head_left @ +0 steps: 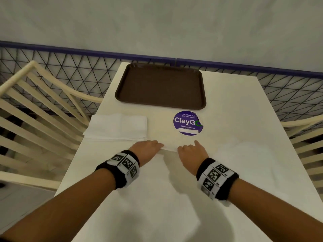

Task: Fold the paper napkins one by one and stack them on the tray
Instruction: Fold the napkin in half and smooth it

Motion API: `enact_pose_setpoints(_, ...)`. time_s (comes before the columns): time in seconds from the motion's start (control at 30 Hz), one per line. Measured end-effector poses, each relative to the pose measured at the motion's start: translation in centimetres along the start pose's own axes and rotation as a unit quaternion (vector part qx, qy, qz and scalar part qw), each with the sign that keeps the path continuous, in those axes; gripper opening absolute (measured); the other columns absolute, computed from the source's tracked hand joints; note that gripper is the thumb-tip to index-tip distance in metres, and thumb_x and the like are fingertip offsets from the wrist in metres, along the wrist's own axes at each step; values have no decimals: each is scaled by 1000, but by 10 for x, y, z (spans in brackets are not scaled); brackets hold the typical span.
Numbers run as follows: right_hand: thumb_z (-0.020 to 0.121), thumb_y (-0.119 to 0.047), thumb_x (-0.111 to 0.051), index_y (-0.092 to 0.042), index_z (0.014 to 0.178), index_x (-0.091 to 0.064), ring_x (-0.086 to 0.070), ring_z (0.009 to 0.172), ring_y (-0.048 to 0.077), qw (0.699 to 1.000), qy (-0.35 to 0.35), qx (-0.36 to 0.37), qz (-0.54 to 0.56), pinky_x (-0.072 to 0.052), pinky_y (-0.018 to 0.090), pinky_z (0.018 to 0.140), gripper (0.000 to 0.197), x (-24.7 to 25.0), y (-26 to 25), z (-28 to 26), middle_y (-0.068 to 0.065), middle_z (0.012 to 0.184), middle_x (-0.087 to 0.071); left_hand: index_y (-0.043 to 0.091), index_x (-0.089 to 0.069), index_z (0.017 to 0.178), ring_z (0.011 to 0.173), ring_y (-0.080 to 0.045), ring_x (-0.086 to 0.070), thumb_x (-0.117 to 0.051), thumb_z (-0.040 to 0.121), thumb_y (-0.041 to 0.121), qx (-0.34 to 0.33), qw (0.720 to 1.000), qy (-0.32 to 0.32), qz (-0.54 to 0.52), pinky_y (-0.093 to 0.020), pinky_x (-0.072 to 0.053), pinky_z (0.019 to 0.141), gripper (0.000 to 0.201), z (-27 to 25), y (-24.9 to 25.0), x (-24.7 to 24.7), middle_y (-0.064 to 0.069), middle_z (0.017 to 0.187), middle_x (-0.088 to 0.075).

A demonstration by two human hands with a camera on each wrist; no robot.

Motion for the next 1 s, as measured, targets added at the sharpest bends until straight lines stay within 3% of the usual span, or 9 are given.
enact_pose_setpoints(0.1, 100, -11, -27, -6, 128, -43, -58, 112, 29, 998, 55, -2, 11, -44, 37, 94, 32, 44, 11, 14, 8, 126, -56, 21, -23, 146, 127, -24, -43, -27, 102, 15, 37, 999, 37, 4, -34, -37, 100, 45, -5, -42, 27, -5, 145, -36)
enact_pose_setpoints(0.17, 101, -11, -26, -7, 136, -34, -54, 117, 30, 997, 73, 1, 32, -45, 39, 92, 36, 74, 11, 27, 10, 133, -50, 21, -22, 146, 130, -24, -40, -27, 101, 14, 66, 997, 47, 14, -33, -35, 102, 46, -13, -73, 43, -5, 148, -34)
enact_pose_setpoints(0.27, 100, -6, -23, -6, 145, -20, -47, 126, 28, 993, 91, 5, 69, -38, 38, 100, 45, 111, 0, 54, 11, 145, -37, 21, -20, 147, 128, -26, -43, -27, 101, 9, 114, 991, 61, 36, -35, -38, 100, 48, -28, -121, 63, -8, 146, -37)
enact_pose_setpoints(0.43, 96, 4, -20, -7, 150, -2, -19, 144, 23, 987, 113, 16, 113, -20, 34, 117, 58, 141, -38, 97, 9, 157, -9, 16, -17, 147, 114, -29, -54, -32, 99, 7, 163, 979, 102, 71, -37, -46, 88, 51, -55, -177, 70, -11, 136, -46)
enact_pose_setpoints(0.57, 96, 3, -21, -4, 149, 1, -9, 146, 23, 990, 122, 21, 70, -12, 35, 119, 57, 120, -71, 115, 12, 158, -2, 15, -26, 145, 127, -26, -44, -36, 98, 7, 154, 978, 123, 61, -38, -45, 98, 49, -64, -194, 37, -6, 149, -32)
enact_pose_setpoints(0.67, 95, 5, -19, -6, 149, 6, -1, 147, 22, 994, 74, 13, 83, -4, 35, 119, 60, 81, -92, 124, 10, 158, 6, 13, -28, 145, 134, -23, -37, -36, 99, 7, 138, 985, 95, 46, -34, -35, 108, 47, -61, -192, 4, -5, 152, -27)
enact_pose_setpoints(0.77, 93, 8, -19, -7, 149, 7, 5, 147, 22, 992, 24, 13, 120, 0, 35, 120, 63, 51, -106, 128, 10, 157, 11, 12, -25, 146, 136, -20, -35, -34, 99, 5, 131, 989, 66, 30, -32, -31, 108, 49, -58, -184, -24, -5, 153, -23)
enact_pose_setpoints(0.9, 90, 11, -20, -11, 149, 9, 9, 146, 21, 988, -11, 15, 152, 0, 35, 120, 69, 30, -111, 128, 8, 157, 16, 12, -27, 143, 131, -18, -37, -30, 98, 4, 129, 991, 15, 36, -30, -36, 102, 46, -57, -182, -53, -2, 149, -27)
enact_pose_setpoints(1.0, 95, 1, -22, -14, 150, 8, 9, 146, 20, 987, -12, 11, 158, 0, 35, 120, 64, 24, -109, 130, 6, 157, 16, 11, -33, 140, 128, -16, -40, -30, 98, 5, 136, 991, 12, 12, -28, -39, 99, 43, -55, -184, -65, -1, 146, -31)
Point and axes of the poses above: each hand's wrist, its own z-axis towards the middle knuckle, its own x-axis out of the back of the hand, y = z × x, the point moved 4 cm from there along z, towards the middle knuckle
